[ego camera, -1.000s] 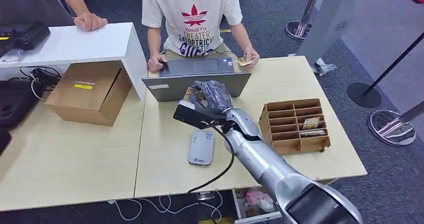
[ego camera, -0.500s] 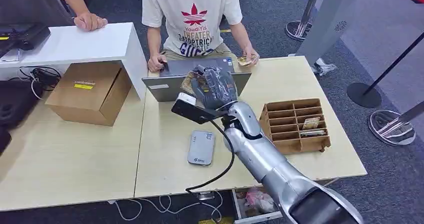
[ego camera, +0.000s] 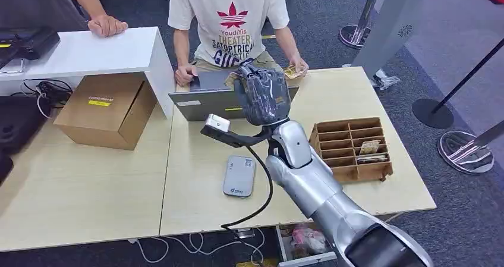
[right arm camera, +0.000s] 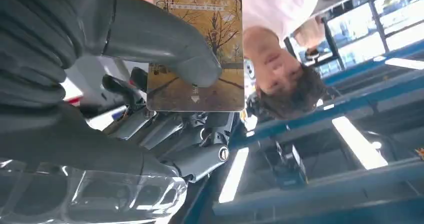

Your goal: Pass the card to the sensor for recognition and then transmit it.

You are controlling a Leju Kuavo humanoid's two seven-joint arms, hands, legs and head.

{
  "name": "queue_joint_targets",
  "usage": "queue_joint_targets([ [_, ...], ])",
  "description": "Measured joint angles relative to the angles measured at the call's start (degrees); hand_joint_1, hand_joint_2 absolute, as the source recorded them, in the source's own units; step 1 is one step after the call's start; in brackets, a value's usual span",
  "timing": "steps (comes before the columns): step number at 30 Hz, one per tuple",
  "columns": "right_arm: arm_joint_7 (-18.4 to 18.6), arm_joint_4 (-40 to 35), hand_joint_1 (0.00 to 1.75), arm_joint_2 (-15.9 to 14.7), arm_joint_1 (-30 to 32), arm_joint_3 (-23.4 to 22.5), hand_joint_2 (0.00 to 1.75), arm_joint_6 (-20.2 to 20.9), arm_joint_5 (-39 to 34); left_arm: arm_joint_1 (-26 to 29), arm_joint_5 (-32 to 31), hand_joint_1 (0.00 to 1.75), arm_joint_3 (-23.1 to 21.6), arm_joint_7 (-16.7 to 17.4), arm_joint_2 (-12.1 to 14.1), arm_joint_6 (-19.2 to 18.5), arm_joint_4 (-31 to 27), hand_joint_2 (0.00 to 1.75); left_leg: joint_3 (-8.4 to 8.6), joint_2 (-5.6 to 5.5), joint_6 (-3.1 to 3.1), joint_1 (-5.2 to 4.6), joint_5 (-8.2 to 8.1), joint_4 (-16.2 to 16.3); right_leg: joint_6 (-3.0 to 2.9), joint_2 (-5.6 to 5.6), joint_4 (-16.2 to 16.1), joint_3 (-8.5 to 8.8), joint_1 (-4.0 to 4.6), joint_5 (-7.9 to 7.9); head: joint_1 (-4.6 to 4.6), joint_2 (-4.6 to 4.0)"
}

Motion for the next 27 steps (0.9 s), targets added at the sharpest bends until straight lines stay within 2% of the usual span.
queue_joint_targets([
  [10, 0.4, 1.4, 1.75, 0.0, -0.8, -5.1, 1.75, -0.2, 10.9, 0.0, -0.4, 0.00, 0.0, 0.0, -0.1, 0.0, 0.0, 0.00, -0.01, 0.00, 0.00, 0.00, 0.00, 0.0, 0.00, -0.01, 0.0, 0.01, 0.00, 0.00, -0.02, 0.00],
  [22, 1.2, 4.4, 1.75, 0.4, -2.5, -9.6, 1.75, -0.2, 14.4, -0.1, -0.5, 0.00, 0.0, 0.0, -0.4, 0.1, 0.0, 0.00, -0.01, -0.01, 0.00, 0.00, 0.00, 0.0, 0.00, -0.01, 0.0, 0.01, 0.00, 0.00, 0.00, 0.00],
  [27, 1.9, 6.1, 1.75, 0.9, -3.5, -10.1, 1.75, -0.2, 14.9, -0.4, -0.5, 0.00, 0.0, 0.6, -0.5, 0.3, 0.0, 0.00, -0.01, -0.01, 0.00, 0.00, 0.00, 0.0, 0.00, -0.01, 0.0, 0.01, 0.00, 0.00, -0.02, 0.00],
])
